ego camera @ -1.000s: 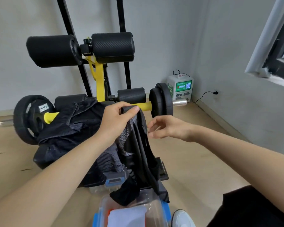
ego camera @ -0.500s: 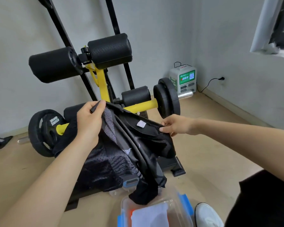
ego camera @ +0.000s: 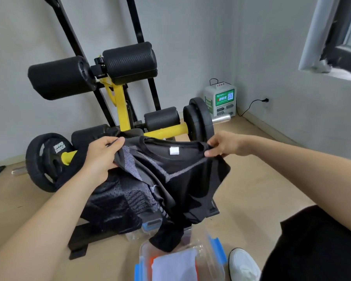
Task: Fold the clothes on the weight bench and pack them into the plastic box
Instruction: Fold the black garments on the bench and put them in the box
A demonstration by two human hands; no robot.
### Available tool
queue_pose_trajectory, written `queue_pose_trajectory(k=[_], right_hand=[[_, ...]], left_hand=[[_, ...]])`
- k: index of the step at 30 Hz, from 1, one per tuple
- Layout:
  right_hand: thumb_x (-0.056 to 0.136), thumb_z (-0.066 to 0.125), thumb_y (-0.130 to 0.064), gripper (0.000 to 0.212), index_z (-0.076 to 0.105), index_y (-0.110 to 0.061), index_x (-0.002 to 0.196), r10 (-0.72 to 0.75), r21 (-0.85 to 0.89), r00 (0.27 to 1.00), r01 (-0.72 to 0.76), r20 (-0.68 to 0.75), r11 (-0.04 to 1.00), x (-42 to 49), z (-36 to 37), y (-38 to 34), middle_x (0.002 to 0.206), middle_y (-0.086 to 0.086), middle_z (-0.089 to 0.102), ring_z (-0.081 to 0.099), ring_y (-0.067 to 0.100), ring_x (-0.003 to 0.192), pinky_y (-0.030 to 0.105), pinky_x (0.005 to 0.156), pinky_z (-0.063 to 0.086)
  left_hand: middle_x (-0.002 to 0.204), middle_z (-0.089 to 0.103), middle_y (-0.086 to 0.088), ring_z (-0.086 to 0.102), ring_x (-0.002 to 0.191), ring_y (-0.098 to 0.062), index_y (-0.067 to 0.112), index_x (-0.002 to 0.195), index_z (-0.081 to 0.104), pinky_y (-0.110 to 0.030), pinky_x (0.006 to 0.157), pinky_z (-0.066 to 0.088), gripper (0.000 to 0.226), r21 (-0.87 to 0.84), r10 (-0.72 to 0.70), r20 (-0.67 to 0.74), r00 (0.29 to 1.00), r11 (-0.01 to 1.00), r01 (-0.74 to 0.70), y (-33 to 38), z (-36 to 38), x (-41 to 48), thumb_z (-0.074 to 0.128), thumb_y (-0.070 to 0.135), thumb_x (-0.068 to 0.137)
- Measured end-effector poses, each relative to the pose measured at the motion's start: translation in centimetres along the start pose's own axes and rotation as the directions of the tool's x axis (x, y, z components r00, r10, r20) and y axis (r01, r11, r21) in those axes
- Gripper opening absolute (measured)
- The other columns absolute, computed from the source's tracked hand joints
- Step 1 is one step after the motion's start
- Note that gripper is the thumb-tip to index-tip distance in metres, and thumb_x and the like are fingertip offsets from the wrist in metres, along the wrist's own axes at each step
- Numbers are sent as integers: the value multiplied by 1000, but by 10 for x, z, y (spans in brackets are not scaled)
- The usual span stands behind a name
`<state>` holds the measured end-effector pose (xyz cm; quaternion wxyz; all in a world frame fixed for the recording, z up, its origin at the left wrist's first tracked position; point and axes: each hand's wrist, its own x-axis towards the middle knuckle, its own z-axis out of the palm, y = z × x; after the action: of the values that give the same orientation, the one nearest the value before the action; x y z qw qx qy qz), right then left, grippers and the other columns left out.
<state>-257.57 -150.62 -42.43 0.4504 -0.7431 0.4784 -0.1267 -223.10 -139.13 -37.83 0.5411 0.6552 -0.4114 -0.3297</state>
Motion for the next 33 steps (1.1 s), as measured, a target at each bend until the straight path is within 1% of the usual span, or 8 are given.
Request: queue_pose_trajectory(k=[5,10,18,20,24,26,29,33], right_hand=[[92,66,-36,33,69,-3,93,-23,-61,923,0,-383,998,-2,-6,1,97,17,70,67,31,93,39,83,54],[92,66,-33,36,56,-9,67,-204,-215,849,110,-487,970,-8,-4,-18,66,5,53,48,18,65,30,55,34],[89,69,-41,53,43,-3,62,-303,-303,929,232,-213,924,-11,21,-49,62,6,33,30,17,58,30,55,24],[87,72,-40,54,52,7,71,-286,-160,958,276,-40,948,-11,29,-59,67,9,41,38,19,62,29,60,31],[82,78,-21,12,74,-10,80,-238,-20,930,254,279,967,-11,45,-80,76,-3,70,62,8,73,17,74,46],[80,78,-10,15,75,-5,93,-215,-13,903,236,373,972,-8,55,-90,93,3,75,68,12,87,19,85,49],[81,77,-6,19,73,-1,98,-212,-50,895,251,393,967,2,72,-105,94,6,73,66,14,87,24,86,48],[82,79,-23,30,68,5,86,-355,-136,921,377,162,916,8,81,-138,76,6,58,51,16,71,29,73,39]], left_hand=[[90,75,-2,70,73,-11,16,93,70,-31,65,53,14,98,-34,247,968,995,10,11,2,-31,62,26,98],[90,72,-3,67,80,-16,22,86,74,-33,73,51,29,22,-48,505,862,999,42,21,-8,-62,79,46,71],[103,76,-2,72,87,-7,14,105,72,-19,69,58,15,-22,-60,192,980,998,65,0,-71,-69,65,9,93],[104,77,-3,73,85,-7,11,103,73,-18,68,59,14,-13,-114,130,985,993,117,-9,-95,-71,66,7,91],[102,77,-7,73,84,-11,1,110,71,-20,68,59,21,-29,-156,58,986,987,158,-21,-135,-79,67,8,91],[93,78,-2,73,76,-8,4,107,71,-20,66,59,16,-49,-135,-3,991,990,135,-25,-150,-83,65,10,94],[95,76,1,73,71,-7,13,96,72,-25,73,59,6,-91,-91,-141,986,993,78,-26,-167,-89,66,14,94],[99,73,-5,72,77,-11,15,93,68,-29,77,59,6,-228,8,-264,964,971,-70,-9,-187,-96,66,20,95]])
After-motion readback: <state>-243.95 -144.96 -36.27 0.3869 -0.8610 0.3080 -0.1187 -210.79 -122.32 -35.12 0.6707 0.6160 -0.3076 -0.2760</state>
